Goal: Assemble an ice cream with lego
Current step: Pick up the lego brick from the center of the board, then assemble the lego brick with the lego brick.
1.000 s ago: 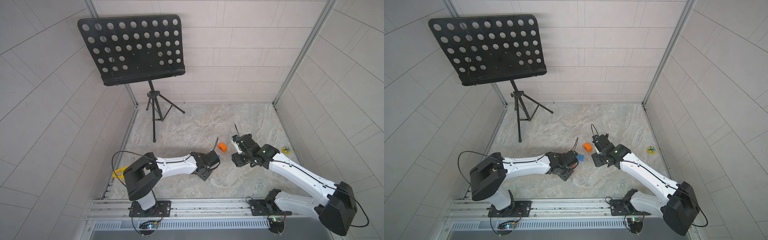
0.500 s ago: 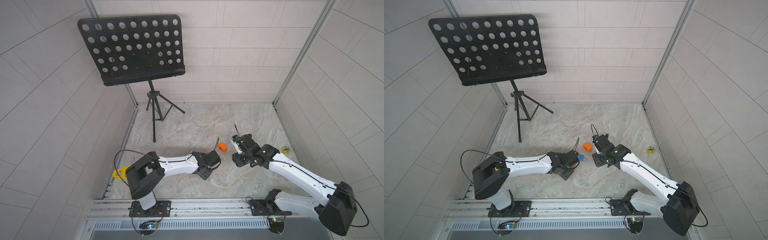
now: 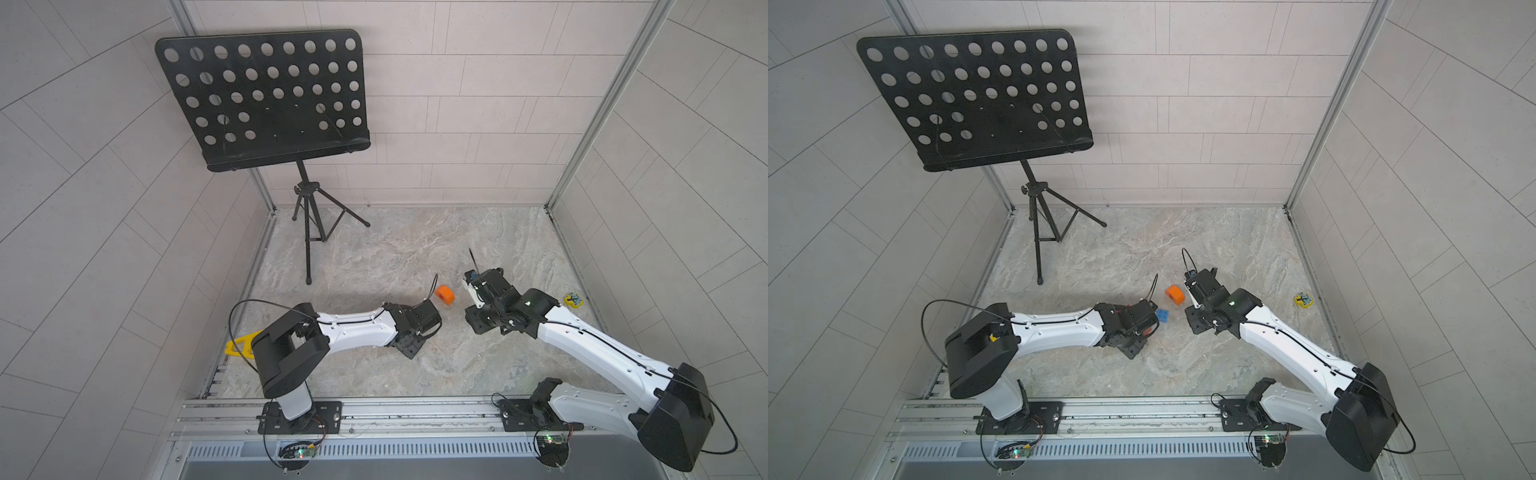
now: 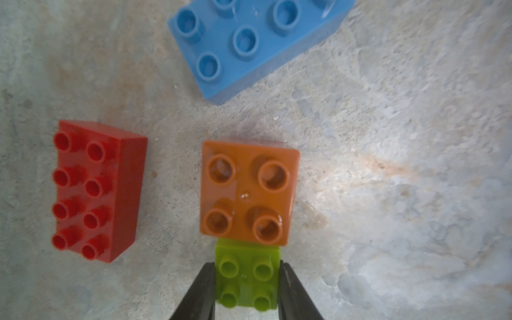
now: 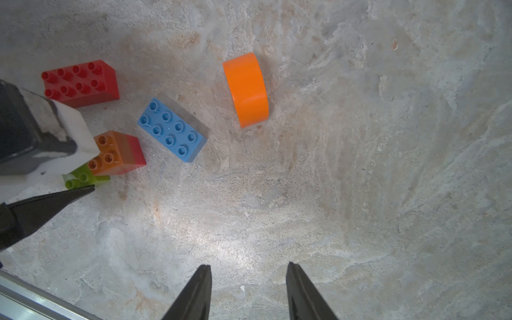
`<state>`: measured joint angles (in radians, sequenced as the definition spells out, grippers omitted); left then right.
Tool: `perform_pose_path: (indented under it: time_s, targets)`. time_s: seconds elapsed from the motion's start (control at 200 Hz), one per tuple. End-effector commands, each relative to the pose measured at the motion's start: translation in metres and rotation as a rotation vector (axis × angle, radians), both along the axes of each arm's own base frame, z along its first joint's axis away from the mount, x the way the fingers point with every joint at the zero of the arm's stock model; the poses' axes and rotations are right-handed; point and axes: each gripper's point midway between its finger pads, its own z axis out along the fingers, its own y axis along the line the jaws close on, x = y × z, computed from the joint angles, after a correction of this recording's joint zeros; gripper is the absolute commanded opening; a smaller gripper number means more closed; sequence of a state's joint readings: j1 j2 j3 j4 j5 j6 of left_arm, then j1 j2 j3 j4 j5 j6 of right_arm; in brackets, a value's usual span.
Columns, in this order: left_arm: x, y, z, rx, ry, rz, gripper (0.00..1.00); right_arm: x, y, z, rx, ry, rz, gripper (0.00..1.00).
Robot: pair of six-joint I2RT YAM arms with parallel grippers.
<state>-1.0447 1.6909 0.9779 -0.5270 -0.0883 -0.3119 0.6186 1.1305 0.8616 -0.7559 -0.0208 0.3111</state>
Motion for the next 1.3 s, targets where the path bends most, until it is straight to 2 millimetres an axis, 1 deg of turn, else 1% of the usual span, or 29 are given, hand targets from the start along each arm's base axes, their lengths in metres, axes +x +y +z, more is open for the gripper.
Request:
perform_pose_path:
  time_s: [0.0, 0.09, 0.3, 0.41, 0.545, 0.67, 0.836, 1.066, 1.296]
  targets:
    - [0.001, 0.003, -0.004, 0.024, 0.010, 0.000, 0.31, -0.004, -0.004, -0.002, -0.005, 0.009, -0.005, 0.48]
    - [0.000, 0.003, 0.003, 0.016, 0.011, 0.000, 0.31, -0.004, -0.004, -0.002, -0.005, 0.009, -0.004, 0.48]
    - [0.001, 0.007, 0.037, 0.005, -0.015, 0.008, 0.32, -0.003, -0.005, 0.001, -0.004, -0.002, -0.007, 0.48]
    - [0.001, 0.009, 0.051, 0.002, -0.018, 0.012, 0.32, 0.000, -0.006, 0.003, -0.003, -0.008, -0.012, 0.48]
    - [0.002, 0.004, 0.066, -0.029, -0.027, 0.009, 0.33, 0.003, -0.009, 0.005, 0.006, -0.009, -0.030, 0.48]
    - [0.009, -0.002, 0.077, -0.047, -0.046, 0.011, 0.33, 0.006, -0.014, 0.006, 0.016, -0.007, -0.052, 0.48]
    - [0.019, -0.013, 0.078, -0.044, -0.055, -0.004, 0.33, 0.008, -0.017, 0.006, 0.026, -0.006, -0.066, 0.48]
    - [0.027, -0.024, 0.066, -0.032, -0.037, -0.009, 0.33, 0.010, -0.019, 0.008, 0.035, -0.009, -0.078, 0.48]
    - [0.034, -0.025, 0.054, -0.020, -0.036, 0.013, 0.33, 0.011, -0.020, 0.006, 0.042, -0.006, -0.083, 0.48]
